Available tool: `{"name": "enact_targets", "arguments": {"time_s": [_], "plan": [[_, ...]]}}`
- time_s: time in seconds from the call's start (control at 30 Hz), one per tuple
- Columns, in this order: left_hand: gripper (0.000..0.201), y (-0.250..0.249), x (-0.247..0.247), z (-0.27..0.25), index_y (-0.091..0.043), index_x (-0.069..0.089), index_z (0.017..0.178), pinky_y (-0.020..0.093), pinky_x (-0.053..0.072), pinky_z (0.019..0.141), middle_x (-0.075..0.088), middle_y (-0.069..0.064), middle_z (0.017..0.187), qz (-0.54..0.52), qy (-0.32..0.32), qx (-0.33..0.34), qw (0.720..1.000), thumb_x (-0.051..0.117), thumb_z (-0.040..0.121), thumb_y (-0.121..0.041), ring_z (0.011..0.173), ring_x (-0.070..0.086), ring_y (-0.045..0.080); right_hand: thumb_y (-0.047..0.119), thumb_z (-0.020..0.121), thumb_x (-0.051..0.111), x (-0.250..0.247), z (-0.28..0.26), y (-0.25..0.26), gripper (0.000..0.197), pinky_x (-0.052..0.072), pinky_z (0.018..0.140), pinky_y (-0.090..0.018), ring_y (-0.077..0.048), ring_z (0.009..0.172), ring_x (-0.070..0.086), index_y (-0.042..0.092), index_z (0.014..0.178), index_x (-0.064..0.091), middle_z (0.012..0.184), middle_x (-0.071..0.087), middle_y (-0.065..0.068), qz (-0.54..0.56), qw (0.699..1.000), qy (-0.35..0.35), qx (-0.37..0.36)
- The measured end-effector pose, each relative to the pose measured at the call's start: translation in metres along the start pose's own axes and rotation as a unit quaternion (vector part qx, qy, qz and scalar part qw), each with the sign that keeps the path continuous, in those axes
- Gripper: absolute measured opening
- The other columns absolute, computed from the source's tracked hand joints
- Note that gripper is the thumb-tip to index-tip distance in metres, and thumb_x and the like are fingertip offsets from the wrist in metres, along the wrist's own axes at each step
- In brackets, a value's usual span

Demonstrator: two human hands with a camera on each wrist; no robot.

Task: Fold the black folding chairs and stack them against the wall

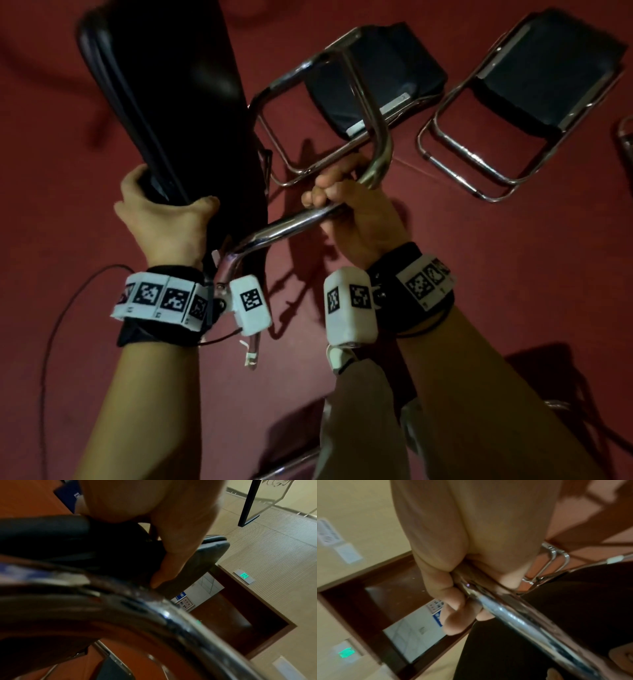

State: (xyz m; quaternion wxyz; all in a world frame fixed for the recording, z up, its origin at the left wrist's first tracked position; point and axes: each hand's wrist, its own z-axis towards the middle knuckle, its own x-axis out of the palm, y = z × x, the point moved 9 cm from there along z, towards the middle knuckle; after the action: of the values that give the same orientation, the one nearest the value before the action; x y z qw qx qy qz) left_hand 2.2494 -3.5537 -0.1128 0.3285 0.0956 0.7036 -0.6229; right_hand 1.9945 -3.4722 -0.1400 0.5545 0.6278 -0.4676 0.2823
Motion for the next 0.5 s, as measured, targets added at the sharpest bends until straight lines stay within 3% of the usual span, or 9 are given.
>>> {"name": "enact_targets", "arguments": {"time_s": [0.2, 0.33, 0.43, 0.5], "plan": [[0.082, 0.007, 0.016, -0.024, -0.023, 0.048, 0.134, 0.031, 0.044, 0.104, 0.036, 0.002, 0.12, 0.069, 0.001, 0.015, 0.997, 0.082, 0.06, -0.029, 0.11, 0.047, 0.02, -0.014, 0.07, 0.048, -0.043, -0.003, -0.004, 0.034, 0.048, 0.071, -0.038, -0.021, 0.053, 0.06, 0.018, 0.076, 0.059, 0.067, 0.065, -0.006, 0.015, 0.998, -0.06, 0.017], [0.084, -0.01, 0.047, -0.038, -0.024, 0.047, 0.137, 0.03, 0.041, 0.105, 0.034, 0.001, 0.117, 0.092, 0.031, 0.02, 0.995, 0.082, 0.061, -0.029, 0.116, 0.047, 0.028, -0.014, 0.084, 0.042, -0.073, -0.011, 0.021, 0.037, 0.049, 0.073, -0.038, -0.017, 0.055, 0.057, 0.018, 0.1, 0.053, 0.071, 0.065, -0.006, -0.02, 0.994, -0.11, 0.011], [0.083, -0.019, 0.075, -0.054, -0.024, 0.047, 0.137, 0.031, 0.044, 0.101, 0.034, 0.002, 0.117, 0.107, 0.045, 0.031, 0.993, 0.081, 0.061, -0.029, 0.116, 0.046, 0.028, 0.007, 0.085, 0.063, -0.106, -0.02, 0.037, 0.035, 0.052, 0.072, -0.038, -0.017, 0.055, 0.058, 0.02, 0.114, 0.048, 0.075, 0.064, -0.007, -0.017, 0.987, -0.161, 0.003], [0.081, -0.025, 0.099, -0.069, -0.024, 0.047, 0.136, 0.027, 0.041, 0.093, 0.037, 0.005, 0.121, 0.122, 0.056, 0.032, 0.99, 0.08, 0.062, -0.029, 0.118, 0.045, 0.028, 0.023, 0.068, 0.084, -0.137, -0.025, 0.051, 0.06, 0.055, 0.072, -0.039, -0.02, 0.059, 0.058, 0.019, 0.114, 0.046, 0.073, 0.06, -0.005, -0.003, 0.979, -0.206, 0.007]]}}
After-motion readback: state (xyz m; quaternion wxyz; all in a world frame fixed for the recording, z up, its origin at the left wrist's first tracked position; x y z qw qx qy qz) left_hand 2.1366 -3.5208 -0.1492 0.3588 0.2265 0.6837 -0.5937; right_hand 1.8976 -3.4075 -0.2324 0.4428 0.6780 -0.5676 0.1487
